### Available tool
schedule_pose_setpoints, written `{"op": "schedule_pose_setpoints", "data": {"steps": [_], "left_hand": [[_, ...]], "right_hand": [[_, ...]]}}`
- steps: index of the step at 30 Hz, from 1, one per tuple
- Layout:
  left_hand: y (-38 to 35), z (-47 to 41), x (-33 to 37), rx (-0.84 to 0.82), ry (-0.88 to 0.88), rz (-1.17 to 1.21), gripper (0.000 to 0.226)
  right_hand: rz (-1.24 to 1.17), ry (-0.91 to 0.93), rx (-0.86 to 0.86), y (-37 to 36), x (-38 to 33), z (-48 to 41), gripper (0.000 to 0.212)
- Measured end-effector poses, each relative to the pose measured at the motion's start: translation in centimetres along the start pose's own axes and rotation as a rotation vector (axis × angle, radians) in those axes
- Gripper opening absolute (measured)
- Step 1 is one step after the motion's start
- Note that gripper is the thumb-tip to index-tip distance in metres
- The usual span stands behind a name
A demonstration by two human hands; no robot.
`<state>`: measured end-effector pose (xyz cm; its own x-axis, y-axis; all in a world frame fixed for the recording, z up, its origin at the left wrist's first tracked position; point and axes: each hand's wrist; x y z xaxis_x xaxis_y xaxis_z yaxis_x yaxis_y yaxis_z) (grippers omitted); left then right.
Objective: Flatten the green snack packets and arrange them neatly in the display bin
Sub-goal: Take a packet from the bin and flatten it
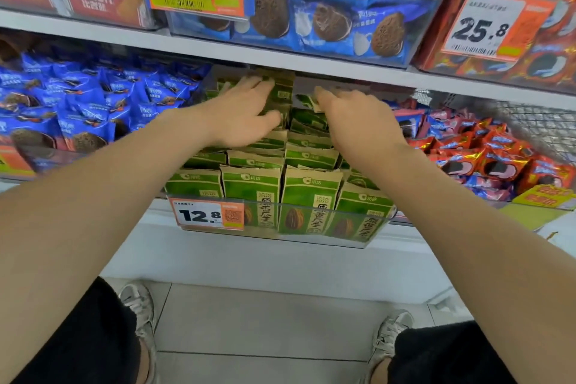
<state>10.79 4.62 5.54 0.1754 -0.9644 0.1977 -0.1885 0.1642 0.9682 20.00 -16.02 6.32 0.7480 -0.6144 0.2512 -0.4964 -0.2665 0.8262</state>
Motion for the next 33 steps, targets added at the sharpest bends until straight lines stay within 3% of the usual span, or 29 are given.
{"op": "schedule_pose_setpoints", "data": {"steps": [3,6,11,15,24,26,29,33], "left_hand": [[-0.1,-2.2,0.1,-0.013,0.025,0.01,0.071],[-0.3,-4.0,0.2,-0.021,0.059,-0.004,0.07],[-0.4,-6.0,-0.5,0.063,0.085,-0.106,0.053],[-0.9,-6.6,-0.7,0.016,0.065,-0.1,0.04],[-1.4,-7.7,-0.1,-0.15,0.153,-0.119,0.055],[-1.3,-7.3,0.0,-0.14,0.146,-0.062,0.052],[-1.3,-5.9,0.2,0.042,0.104,0.024,0.04],[-1.2,-3.8,-0.1,0.249,0.175,-0.092,0.032]], "right_hand": [[-0.044,0.013,-0.04,-1.0,-0.1,-1.7,0.043],[-0.118,0.083,-0.084,-2.2,0.4,-2.6,0.047],[-0.189,-0.048,-0.21,-3.6,0.8,-4.7,0.046],[-0.164,-0.135,-0.278,-5.2,-0.3,-6.9,0.046],[-0.179,-0.177,-0.524,-4.7,-0.7,-8.7,0.037],[-0.243,-0.175,-0.513,-4.2,-0.5,-7.9,0.038],[-0.316,-0.147,-0.381,-3.8,-0.4,-5.7,0.032],[-0.34,-0.188,-0.183,-3.6,-0.6,-2.9,0.022]]}}
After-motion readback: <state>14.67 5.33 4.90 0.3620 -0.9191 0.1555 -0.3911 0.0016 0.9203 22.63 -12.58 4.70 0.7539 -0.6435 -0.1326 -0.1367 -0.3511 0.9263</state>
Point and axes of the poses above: each hand's wrist, its own z-axis away from the middle knuckle, its own y-axis out of the back of the hand, x = y × z, and after that the axes turned 5 degrees about x, right-handed
